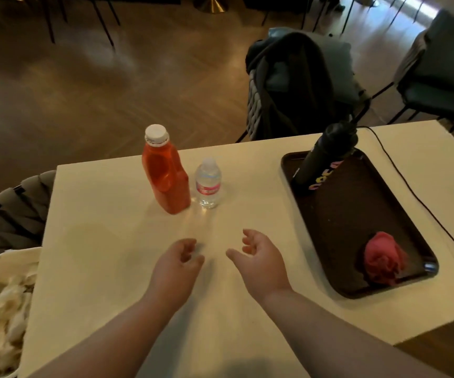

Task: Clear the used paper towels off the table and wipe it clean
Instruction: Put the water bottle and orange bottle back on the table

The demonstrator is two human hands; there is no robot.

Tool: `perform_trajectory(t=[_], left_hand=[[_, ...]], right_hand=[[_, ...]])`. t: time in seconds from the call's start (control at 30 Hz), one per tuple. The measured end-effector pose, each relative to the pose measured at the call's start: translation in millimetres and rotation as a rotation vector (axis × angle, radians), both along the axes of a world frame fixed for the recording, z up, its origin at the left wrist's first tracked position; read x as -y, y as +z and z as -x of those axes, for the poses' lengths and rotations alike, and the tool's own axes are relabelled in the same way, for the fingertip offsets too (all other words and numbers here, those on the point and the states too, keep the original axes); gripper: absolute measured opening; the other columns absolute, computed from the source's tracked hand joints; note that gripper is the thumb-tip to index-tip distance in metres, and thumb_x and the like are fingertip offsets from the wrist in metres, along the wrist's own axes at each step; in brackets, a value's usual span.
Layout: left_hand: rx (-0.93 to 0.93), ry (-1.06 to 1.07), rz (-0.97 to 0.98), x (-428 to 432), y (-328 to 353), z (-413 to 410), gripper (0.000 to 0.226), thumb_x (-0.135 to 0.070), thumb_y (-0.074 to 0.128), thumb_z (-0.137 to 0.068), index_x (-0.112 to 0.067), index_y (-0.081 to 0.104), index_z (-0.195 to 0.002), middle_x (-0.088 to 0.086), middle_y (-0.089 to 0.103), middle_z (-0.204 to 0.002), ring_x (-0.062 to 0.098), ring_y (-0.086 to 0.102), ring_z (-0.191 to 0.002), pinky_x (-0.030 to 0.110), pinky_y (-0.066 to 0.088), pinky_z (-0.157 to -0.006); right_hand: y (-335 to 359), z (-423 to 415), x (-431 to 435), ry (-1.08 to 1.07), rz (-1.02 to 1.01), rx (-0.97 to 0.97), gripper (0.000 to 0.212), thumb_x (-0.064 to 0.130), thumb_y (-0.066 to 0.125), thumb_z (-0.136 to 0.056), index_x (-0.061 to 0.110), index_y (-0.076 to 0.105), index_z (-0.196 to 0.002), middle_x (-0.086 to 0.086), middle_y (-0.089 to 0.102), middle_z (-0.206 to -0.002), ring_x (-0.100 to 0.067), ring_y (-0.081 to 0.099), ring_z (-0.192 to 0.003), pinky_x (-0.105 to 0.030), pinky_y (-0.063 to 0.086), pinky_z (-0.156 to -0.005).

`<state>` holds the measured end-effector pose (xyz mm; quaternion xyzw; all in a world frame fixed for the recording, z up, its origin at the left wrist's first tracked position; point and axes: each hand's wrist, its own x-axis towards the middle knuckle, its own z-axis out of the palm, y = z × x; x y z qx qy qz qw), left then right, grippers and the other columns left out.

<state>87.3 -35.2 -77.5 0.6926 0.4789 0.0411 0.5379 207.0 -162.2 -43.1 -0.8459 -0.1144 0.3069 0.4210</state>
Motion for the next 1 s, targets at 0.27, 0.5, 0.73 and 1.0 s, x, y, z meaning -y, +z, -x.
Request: perform_trajectory(t=[0.27,0.5,0.73,1.0], left_hand=[[0.068,-0.259,0.029,35.0,6.3,-95.8,0.056,-0.033,0.069,-0.096,-0.026,0.049,-0.148,-0.004,0.057,-0.144,0.010,0.057,-0.125,0.028,0.044,-0.103],[0.159,-0.329,-0.060,44.7,49.5,-212.6,0.071,-0.036,0.070,-0.095,-0.031,0.036,-0.156,-0.003,0.047,-0.155,0.018,0.049,-0.138,0.041,0.046,-0.110],[0.194,-0.409,-0.171,43.0,81.9,-286.0,0.084,-0.037,0.074,-0.091,-0.033,0.026,-0.160,-0.002,0.041,-0.159,0.021,0.046,-0.140,0.042,0.045,-0.110],[0.183,-0.454,-0.150,49.6,86.0,-308.4,0.073,-0.033,0.069,-0.096,-0.033,0.032,-0.158,-0.001,0.051,-0.151,0.020,0.051,-0.135,0.026,0.043,-0.092]], right_hand=[[-14.2,-68.2,43.8,-0.173,0.067,0.024,0.081,0.037,0.078,-0.087,0.024,0.036,-0.155,-0.002,0.049,-0.152,-0.019,0.048,-0.138,-0.036,0.044,-0.107],[11.8,-168.6,53.0,-0.339,0.007,0.156,0.095,0.040,0.081,-0.084,0.019,0.027,-0.159,-0.007,0.045,-0.155,-0.025,0.045,-0.140,-0.041,0.043,-0.111],[40.2,-218.6,49.1,-0.235,-0.169,0.243,0.068,0.026,0.078,-0.088,0.018,0.044,-0.147,0.009,0.057,-0.123,0.001,0.060,-0.086,0.000,0.043,-0.055],[34.3,-245.8,47.4,-0.128,-0.200,0.275,0.037,0.023,0.073,-0.091,0.023,0.063,-0.127,0.006,0.070,-0.112,-0.010,0.065,-0.101,-0.013,0.046,-0.064]])
